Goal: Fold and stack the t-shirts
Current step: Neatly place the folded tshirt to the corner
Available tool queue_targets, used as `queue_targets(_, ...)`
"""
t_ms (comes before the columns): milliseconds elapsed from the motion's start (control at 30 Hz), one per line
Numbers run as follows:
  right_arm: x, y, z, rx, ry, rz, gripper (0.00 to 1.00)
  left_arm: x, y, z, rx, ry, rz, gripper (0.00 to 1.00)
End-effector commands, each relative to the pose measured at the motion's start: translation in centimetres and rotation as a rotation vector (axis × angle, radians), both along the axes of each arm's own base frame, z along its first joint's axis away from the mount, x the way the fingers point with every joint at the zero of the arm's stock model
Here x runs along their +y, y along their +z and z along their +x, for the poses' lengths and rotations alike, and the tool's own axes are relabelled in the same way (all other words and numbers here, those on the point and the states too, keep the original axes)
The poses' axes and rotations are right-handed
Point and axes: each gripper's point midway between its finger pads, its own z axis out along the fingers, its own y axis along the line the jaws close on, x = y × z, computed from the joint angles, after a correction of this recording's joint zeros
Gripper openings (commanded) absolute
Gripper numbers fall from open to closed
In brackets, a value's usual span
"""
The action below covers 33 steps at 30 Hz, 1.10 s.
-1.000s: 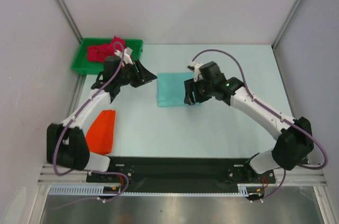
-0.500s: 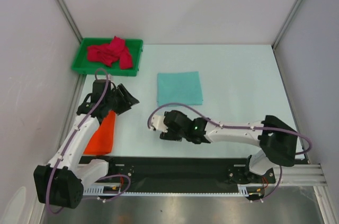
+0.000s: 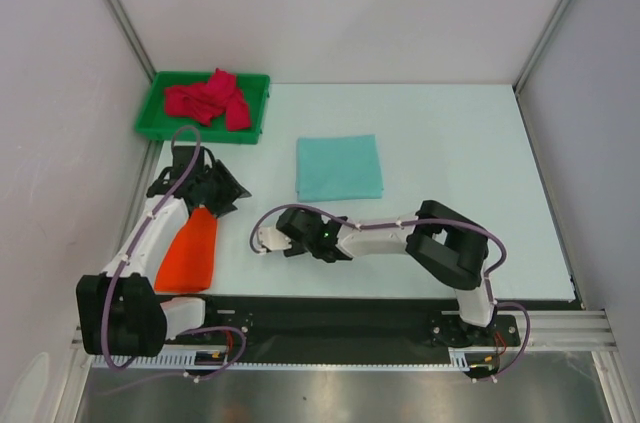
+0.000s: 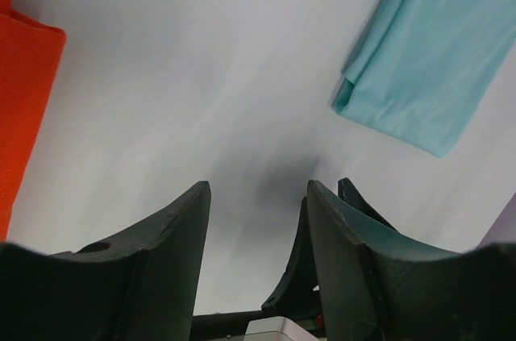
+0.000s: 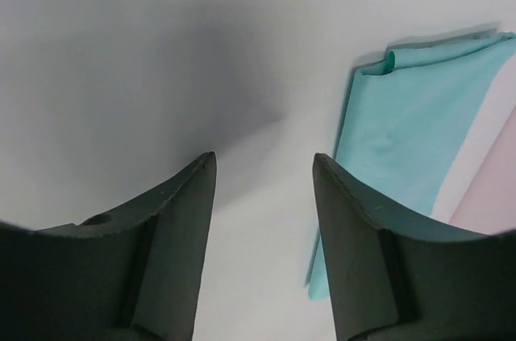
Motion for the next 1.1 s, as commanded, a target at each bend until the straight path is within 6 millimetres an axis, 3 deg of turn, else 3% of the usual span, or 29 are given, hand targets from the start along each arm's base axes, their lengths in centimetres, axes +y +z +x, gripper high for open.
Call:
queue_targets(0, 0.8, 0.4, 2.1, -0.034, 0.007, -0.005, 0.57, 0.9, 0.4, 0.9, 0.000, 0.054, -0.015, 0.57)
queue_targets(200, 0.9, -0.8, 4.3, -0.044, 0.002, -0.044, 0.56, 3.8, 0.1, 1.4, 0.016, 0.156, -0.013, 0.56)
queue_targets(433, 0.9, -1.8, 6.5, -0.044, 0.002, -0.070, 0.55, 4.4, -1.3, 1.2, 0.064, 0.184, -0.024, 0.57)
queue_targets(467, 1.0, -1.6, 6.9, -0.043, -0.001, -0.063, 0.52, 3.9, -1.2, 1.3, 0.056, 0.162, -0.051, 0.59)
queue_targets(533, 0.7, -2.1, 7.3, -0.025, -0.006, -0.068, 0.36, 3.8, -1.4, 1.5, 0.058, 0.141, -0.061, 0.61)
queue_targets(767, 0.8, -2.0, 8.0, -0.015, -0.020, -0.042, 0.29, 2.8, -1.3, 2.0, 0.013, 0.057, -0.137, 0.64)
queue_targets(1000, 1.1, -0.8, 8.0, 0.035, -0.034, 0.009, 0.00, 0.3, -0.4, 2.3, -0.092, -0.063, -0.260, 0.63)
queue_targets(1067, 0.9, -0.5, 7.4, 0.074, -0.030, 0.020, 0.00, -0.2, -0.4, 2.2, -0.109, -0.086, -0.283, 0.64)
